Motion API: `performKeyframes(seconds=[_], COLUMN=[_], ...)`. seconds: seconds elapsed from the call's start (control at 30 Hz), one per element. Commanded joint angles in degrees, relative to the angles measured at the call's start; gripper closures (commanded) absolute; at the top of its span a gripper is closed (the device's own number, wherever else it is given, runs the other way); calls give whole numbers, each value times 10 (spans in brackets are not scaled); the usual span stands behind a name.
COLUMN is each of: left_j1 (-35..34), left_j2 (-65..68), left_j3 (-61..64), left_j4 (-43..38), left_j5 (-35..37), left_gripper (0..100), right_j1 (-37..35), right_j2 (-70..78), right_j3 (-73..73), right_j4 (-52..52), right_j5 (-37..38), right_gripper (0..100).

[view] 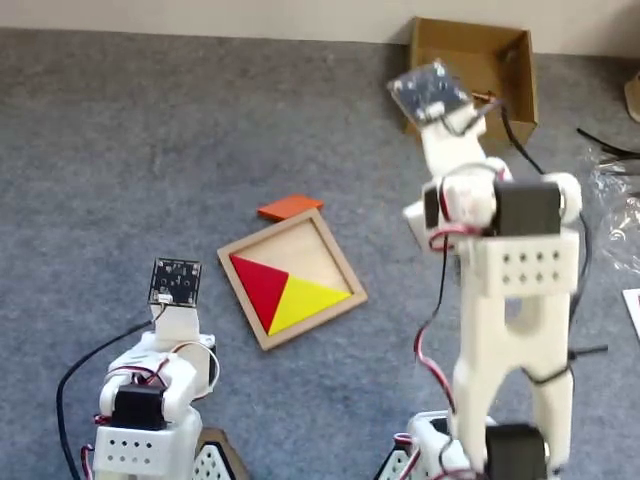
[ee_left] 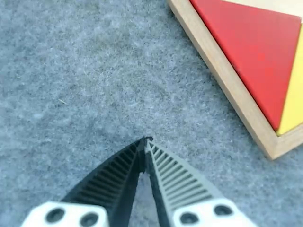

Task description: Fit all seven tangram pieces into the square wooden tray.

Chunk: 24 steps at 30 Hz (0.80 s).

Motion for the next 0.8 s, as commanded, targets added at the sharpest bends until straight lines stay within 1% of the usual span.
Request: performKeyframes(seconds=[0.0,0.23,0.47,0.6,0.67,0.7,0.77], left_j1=[11,11,9,7,8,7,5], left_j2=[-4,-4,-4,-5,-5,-5,-5], left_j3=[11,11,11,11,9,7,-4], left_j4=[-2,-2,-2,-4,-5,-5,-5], left_j5=[4,4,5,2,1,-6,-69], left_gripper=[994,994,994,993,993,993,993], right_j1=[6,7,7,7,22,35,65], right_j2=[-85,-229,-391,-472,-502,-514,-537], right_j3=[45,206,416,510,541,554,577], right_j4=[4,4,-67,-81,-81,-85,-110], right_j5=[-6,-5,-5,-5,-2,-1,13], right_gripper=[987,987,987,987,987,987,987])
